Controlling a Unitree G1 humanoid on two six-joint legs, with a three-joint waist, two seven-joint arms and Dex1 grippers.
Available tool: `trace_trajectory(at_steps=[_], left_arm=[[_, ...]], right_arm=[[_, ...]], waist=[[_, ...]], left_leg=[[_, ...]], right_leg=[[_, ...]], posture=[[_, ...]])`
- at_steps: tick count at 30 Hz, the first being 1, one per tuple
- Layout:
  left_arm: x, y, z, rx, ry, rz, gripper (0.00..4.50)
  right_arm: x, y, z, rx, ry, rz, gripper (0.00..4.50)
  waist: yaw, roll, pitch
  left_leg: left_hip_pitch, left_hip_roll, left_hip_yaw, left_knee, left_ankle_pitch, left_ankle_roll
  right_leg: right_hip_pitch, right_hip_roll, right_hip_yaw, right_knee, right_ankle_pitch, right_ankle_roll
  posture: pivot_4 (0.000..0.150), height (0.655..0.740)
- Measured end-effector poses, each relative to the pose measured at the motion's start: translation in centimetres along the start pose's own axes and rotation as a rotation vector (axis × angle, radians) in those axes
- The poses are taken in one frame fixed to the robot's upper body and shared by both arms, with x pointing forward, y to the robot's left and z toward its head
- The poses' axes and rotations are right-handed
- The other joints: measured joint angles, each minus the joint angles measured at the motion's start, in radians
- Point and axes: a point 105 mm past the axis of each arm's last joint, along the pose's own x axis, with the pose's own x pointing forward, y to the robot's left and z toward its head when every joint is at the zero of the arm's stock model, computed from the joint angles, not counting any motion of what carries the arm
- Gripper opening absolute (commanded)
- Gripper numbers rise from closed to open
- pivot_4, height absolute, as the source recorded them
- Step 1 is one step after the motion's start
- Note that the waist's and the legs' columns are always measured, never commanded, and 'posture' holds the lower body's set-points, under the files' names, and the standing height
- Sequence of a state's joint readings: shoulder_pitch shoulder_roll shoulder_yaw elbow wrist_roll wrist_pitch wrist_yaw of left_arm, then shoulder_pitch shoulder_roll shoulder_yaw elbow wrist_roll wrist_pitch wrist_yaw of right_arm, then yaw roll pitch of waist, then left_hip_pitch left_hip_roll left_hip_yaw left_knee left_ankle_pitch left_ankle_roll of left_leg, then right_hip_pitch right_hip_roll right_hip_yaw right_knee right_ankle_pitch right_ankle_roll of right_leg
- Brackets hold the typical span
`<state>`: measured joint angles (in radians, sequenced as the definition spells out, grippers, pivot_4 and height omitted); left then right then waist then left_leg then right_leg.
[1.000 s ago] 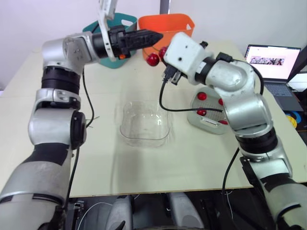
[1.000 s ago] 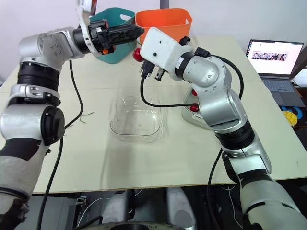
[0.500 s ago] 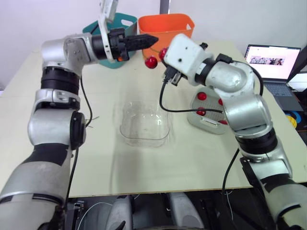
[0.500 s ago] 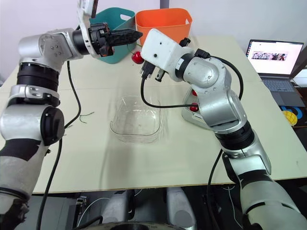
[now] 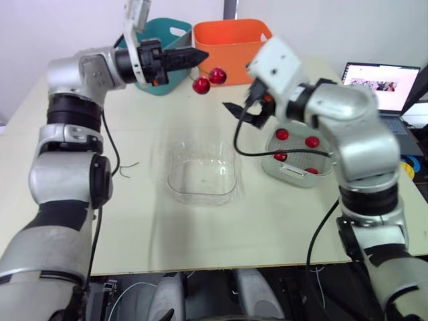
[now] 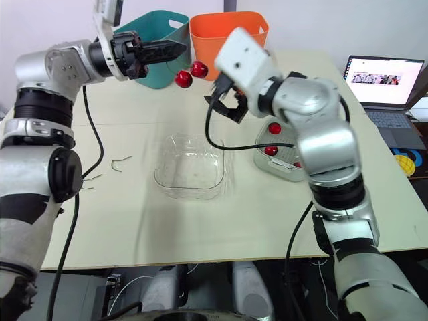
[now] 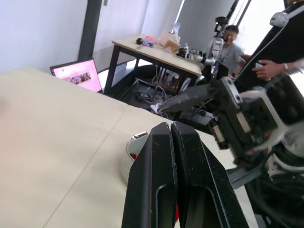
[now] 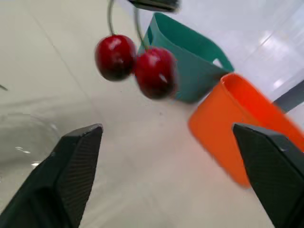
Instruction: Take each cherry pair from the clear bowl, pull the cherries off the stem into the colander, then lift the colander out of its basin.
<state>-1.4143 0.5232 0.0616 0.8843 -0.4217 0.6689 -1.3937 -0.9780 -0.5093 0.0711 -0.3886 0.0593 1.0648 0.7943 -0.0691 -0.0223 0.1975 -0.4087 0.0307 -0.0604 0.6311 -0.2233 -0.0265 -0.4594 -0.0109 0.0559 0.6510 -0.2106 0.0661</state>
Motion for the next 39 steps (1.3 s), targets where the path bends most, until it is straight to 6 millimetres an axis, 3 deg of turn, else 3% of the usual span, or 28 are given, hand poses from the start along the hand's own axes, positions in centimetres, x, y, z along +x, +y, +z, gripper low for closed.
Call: trace_trajectory(at_steps=[6, 12, 21, 39], left_arm=[[-0.7, -0.9, -1.5, 0.041, 0.082, -0.069, 0.0], [-0.7, -1.9, -1.7, 0.094, 0.131, -0.125, 0.0], [0.1, -3.9, -1.2, 0.15, 0.153, -0.207, 0.0], [1.3, -5.1, -1.7, 0.124, 0.151, -0.237, 0.0]], right_arm=[[-2.9, -1.2, 3.7, 0.38, -0.046, 0.204, 4.48], [-3.5, -0.6, 2.9, 0.578, 0.048, 0.43, 4.48], [-2.1, 0.7, 2.2, 0.603, 0.103, 0.491, 4.48], [0.1, 2.8, 2.0, 0.576, 0.11, 0.54, 4.48]], waist=[[0.0, 0.001, 0.0], [0.0, 0.001, 0.0], [-0.002, 0.001, 0.0], [0.0, 0.001, 0.0]], left_leg=[[0.001, 0.0, 0.0, 0.0, 0.0, 0.0], [0.0, 0.0, 0.0, 0.0, 0.0, 0.0], [0.0, 0.0, 0.0, 0.0, 0.0, 0.0], [0.0, 0.0, 0.0, 0.0, 0.0, 0.0]], right_leg=[[0.0, 0.0, 0.0, 0.002, 0.0, 0.0], [0.0, 0.0, 0.0, 0.0, 0.0, 0.0], [-0.001, 0.0, 0.0, 0.001, 0.0, 0.0], [-0.001, 0.0, 0.0, 0.001, 0.0, 0.0]], posture=[[0.15, 0.74], [0.15, 0.74], [0.15, 0.74], [0.15, 0.74]])
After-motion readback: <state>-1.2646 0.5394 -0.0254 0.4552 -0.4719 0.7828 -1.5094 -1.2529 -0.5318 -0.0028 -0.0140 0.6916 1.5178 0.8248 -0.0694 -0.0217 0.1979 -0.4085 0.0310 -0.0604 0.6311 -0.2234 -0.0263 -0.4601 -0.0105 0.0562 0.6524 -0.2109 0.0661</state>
